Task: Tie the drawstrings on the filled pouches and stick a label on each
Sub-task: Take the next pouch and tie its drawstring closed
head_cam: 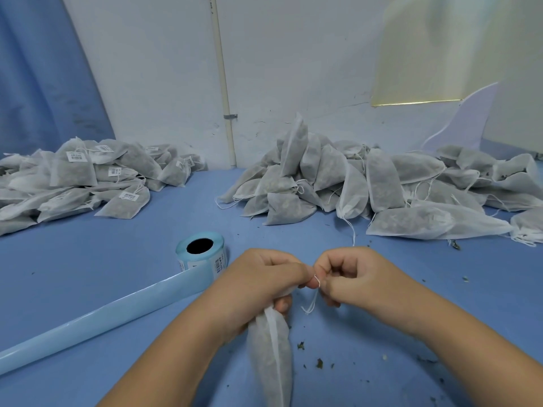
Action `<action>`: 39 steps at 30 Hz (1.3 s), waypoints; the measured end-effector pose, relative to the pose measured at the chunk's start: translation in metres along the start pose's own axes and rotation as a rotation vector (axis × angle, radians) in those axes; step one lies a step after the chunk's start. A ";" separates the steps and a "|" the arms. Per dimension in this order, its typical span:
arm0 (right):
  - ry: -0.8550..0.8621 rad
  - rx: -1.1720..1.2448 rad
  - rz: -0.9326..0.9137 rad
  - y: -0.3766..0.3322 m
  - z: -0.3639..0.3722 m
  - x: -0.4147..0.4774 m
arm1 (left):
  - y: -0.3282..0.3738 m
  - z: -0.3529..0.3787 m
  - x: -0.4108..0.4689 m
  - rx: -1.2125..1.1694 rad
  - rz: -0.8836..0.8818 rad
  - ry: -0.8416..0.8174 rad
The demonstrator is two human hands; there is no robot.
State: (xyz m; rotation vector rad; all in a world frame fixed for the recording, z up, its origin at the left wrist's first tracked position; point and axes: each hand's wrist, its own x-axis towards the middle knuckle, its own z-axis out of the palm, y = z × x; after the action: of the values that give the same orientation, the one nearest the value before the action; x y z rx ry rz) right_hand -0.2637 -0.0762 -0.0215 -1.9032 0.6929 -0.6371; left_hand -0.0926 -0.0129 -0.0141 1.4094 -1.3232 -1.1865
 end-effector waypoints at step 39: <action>0.359 -0.136 -0.093 -0.003 0.007 0.000 | 0.004 -0.001 0.001 -0.602 -0.336 -0.131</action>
State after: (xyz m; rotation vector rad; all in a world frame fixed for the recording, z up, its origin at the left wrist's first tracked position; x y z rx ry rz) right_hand -0.2582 -0.0709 -0.0211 -1.9753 0.8957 -1.0292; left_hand -0.0922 -0.0140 -0.0105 1.1387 -0.7192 -1.7463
